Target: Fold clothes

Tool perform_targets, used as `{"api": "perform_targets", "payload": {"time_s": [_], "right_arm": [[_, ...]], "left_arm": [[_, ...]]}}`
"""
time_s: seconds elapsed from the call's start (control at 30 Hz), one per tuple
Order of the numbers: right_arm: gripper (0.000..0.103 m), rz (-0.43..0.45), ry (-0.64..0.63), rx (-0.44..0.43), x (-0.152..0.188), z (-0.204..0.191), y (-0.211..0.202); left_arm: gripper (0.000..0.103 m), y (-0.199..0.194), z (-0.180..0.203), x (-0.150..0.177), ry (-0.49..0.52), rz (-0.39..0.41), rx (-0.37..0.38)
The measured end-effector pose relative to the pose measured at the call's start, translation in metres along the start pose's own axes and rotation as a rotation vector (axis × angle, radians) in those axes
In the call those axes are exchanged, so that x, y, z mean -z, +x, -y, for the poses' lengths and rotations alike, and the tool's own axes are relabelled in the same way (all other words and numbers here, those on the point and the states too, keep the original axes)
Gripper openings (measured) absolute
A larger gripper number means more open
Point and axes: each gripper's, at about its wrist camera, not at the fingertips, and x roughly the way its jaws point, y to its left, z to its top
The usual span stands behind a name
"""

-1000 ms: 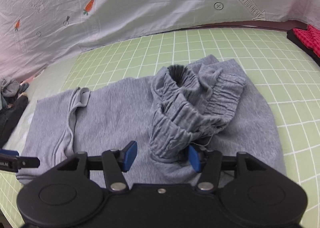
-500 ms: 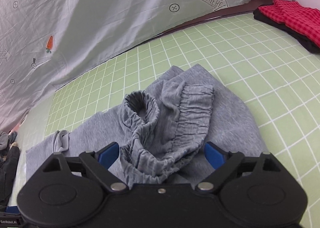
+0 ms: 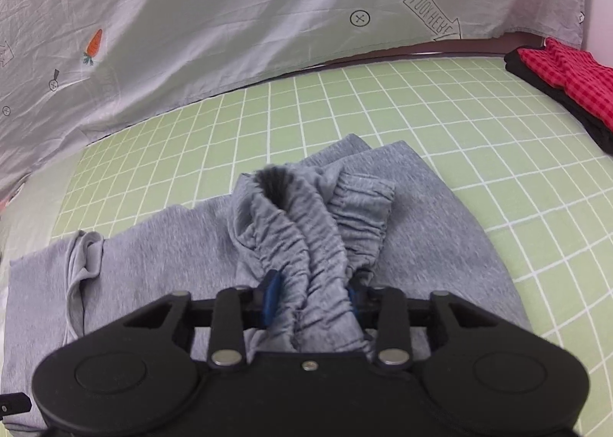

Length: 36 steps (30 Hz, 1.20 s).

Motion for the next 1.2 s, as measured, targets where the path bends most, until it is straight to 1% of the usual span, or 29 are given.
{"api": "perform_targets", "payload": {"time_s": [0.03, 0.13, 0.27, 0.3, 0.33, 0.37, 0.4, 0.43, 0.5, 0.53, 0.6, 0.63, 0.67, 0.77, 0.83, 0.9, 1.0, 1.2], "right_arm": [[0.021, 0.016, -0.016, -0.008, -0.001, -0.006, -0.005], [0.016, 0.052, -0.076, -0.066, -0.006, -0.027, -0.017], [0.014, 0.047, -0.227, -0.140, -0.001, -0.071, -0.025], [0.015, 0.035, -0.278, -0.145, 0.004, -0.083, -0.024], [0.017, 0.019, -0.323, -0.145, 0.010, -0.096, -0.021], [0.020, -0.005, -0.341, -0.162, 0.016, -0.104, -0.019], [0.028, -0.039, -0.348, -0.199, 0.022, -0.112, -0.015], [0.048, -0.059, -0.347, -0.227, 0.027, -0.119, -0.014], [0.065, -0.057, -0.335, -0.254, 0.033, -0.127, -0.018], [0.070, -0.042, -0.340, -0.258, 0.034, -0.130, -0.023], [0.074, -0.023, -0.351, -0.238, 0.033, -0.133, -0.028], [0.080, -0.020, -0.351, -0.215, 0.031, -0.132, -0.030], [0.083, -0.020, -0.342, -0.188, 0.028, -0.129, -0.030], [0.084, -0.027, -0.283, -0.131, 0.019, -0.114, -0.029], [0.090, -0.028, -0.246, -0.089, 0.016, -0.102, -0.029], [0.092, -0.025, -0.221, -0.057, 0.014, -0.092, -0.030], [0.100, -0.018, -0.181, -0.019, 0.010, -0.074, -0.030], [0.102, 0.003, -0.107, 0.065, 0.001, -0.028, -0.031]], "left_arm": [[0.103, 0.000, -0.001, 0.000, 0.000, 0.001, 0.000], [0.103, 0.000, -0.006, 0.000, 0.000, 0.005, 0.002], [0.103, -0.003, -0.012, 0.001, 0.009, 0.017, 0.002], [0.103, -0.004, -0.014, 0.001, 0.008, 0.020, 0.000], [0.103, -0.005, -0.016, 0.002, 0.007, 0.022, 0.000], [0.103, -0.005, -0.018, 0.003, 0.004, 0.022, -0.001], [0.103, -0.005, -0.020, 0.003, 0.000, 0.022, -0.002], [0.103, -0.005, -0.023, 0.004, -0.003, 0.023, -0.004], [0.103, -0.006, -0.027, 0.005, -0.008, 0.026, -0.006], [0.103, -0.006, -0.029, 0.006, -0.011, 0.027, -0.006], [0.103, -0.006, -0.032, 0.006, -0.015, 0.027, -0.005], [0.103, -0.005, -0.033, 0.007, -0.016, 0.026, -0.004], [0.103, -0.005, -0.034, 0.007, -0.016, 0.025, -0.004], [0.103, -0.004, -0.033, 0.007, -0.012, 0.024, 0.001], [0.103, -0.004, -0.031, 0.006, -0.007, 0.025, 0.002], [0.103, -0.003, -0.028, 0.005, 0.001, 0.026, 0.000], [0.103, -0.003, -0.023, 0.004, 0.011, 0.025, -0.005], [0.103, 0.002, -0.016, 0.002, 0.007, 0.007, -0.016]]}}
